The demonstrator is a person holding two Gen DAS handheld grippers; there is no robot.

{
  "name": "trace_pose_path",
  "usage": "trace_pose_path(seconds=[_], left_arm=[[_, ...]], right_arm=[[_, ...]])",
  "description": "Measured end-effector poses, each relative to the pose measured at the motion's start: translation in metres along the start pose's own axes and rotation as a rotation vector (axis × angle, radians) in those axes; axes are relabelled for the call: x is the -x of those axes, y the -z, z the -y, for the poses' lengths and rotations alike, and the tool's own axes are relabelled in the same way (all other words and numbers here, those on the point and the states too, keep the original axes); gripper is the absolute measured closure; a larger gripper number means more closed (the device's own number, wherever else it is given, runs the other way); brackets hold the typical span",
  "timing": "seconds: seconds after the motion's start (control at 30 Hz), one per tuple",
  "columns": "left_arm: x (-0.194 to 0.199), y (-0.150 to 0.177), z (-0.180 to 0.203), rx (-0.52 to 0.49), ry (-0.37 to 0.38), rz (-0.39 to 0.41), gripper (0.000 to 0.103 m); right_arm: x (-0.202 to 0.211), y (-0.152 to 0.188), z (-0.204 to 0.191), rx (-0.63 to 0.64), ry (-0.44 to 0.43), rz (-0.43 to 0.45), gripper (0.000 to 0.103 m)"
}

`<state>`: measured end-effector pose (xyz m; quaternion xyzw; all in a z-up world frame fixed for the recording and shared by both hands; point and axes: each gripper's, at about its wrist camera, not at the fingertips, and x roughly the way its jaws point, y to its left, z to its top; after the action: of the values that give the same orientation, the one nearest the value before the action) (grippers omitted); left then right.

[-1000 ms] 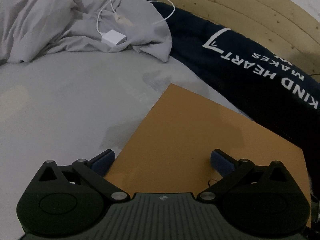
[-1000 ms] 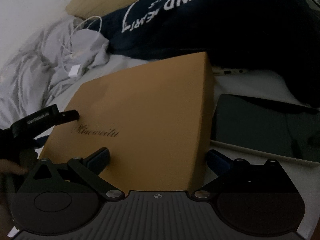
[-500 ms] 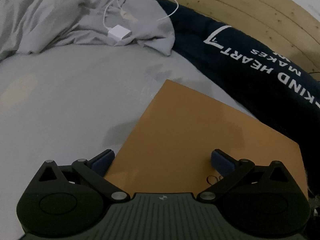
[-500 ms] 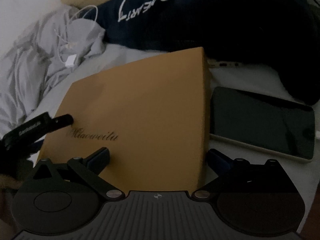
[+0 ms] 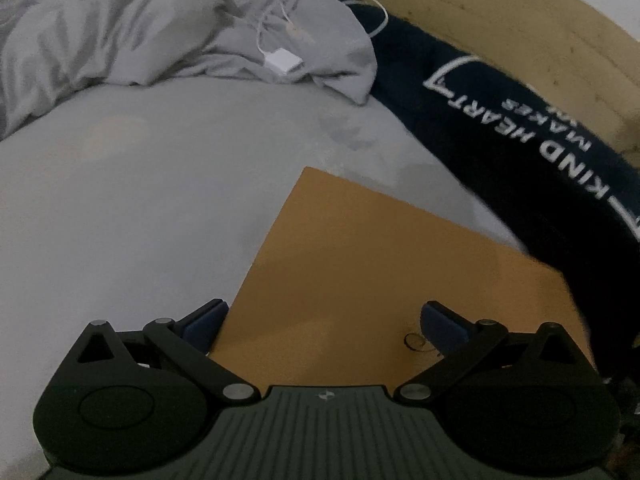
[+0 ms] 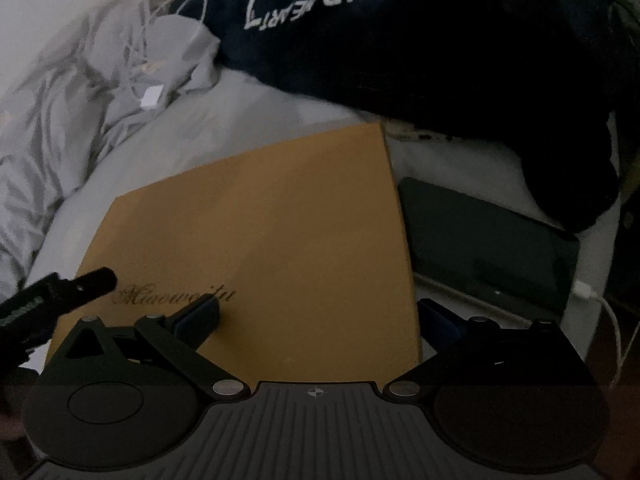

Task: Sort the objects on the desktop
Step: 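Grasp the orange lid's edges with both grippers, then lift the orange lid with both tools and carry it toward the box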

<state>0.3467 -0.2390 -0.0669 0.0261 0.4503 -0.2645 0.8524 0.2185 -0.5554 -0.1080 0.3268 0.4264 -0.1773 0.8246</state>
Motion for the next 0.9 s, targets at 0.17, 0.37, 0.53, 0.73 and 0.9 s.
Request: trace_pose_path(seconds=[0.17,0.37,0.53,0.73,0.9], left_arm=[[0.042,0.001,0.007,0.046,0.014,0.025,0.000],[0.093,0.005,0.025,0.022,-0.033,0.069,0.000],[0.136,0.012,0.027,0.044,-0.050,0.110,0.000],[0.193,0.023,0.023,0.072,-0.082,0.178,0.000],[0.241,0.038,0.011,0.133,-0.119,0.240,0.000]], right_arm=[[0.026,-0.001,0.004,-0.004,-0.027,-0.065,0.000],[0.063,0.000,0.005,-0.005,-0.068,-0.082,0.000],[0.098,0.006,-0.001,0.030,-0.108,-0.083,0.000],[0.142,0.016,-0.019,0.092,-0.167,-0.065,0.000],[0.178,0.027,-0.043,0.167,-0.220,-0.050,0.000]])
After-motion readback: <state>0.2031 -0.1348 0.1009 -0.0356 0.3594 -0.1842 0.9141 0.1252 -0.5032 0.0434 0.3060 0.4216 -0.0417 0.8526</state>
